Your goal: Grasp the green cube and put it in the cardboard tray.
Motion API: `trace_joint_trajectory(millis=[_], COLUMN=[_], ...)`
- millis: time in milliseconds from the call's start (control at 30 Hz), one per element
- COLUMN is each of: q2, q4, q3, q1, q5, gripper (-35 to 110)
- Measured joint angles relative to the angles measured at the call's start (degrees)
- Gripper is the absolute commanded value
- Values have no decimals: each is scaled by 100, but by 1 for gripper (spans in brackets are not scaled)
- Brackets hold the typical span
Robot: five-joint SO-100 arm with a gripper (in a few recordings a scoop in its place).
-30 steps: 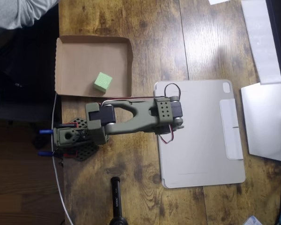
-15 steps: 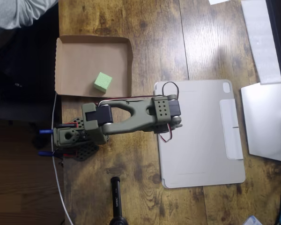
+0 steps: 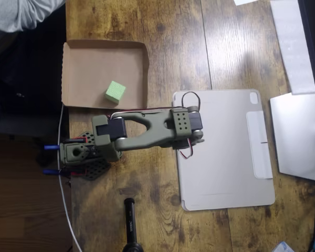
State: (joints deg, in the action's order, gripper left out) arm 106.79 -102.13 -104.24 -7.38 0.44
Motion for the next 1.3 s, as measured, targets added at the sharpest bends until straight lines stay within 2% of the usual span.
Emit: trace_joint_trajectory(millis=[1300], q2=[-62], q4=[-35], q3=[9], q1=[185], q5=[237], gripper=[0])
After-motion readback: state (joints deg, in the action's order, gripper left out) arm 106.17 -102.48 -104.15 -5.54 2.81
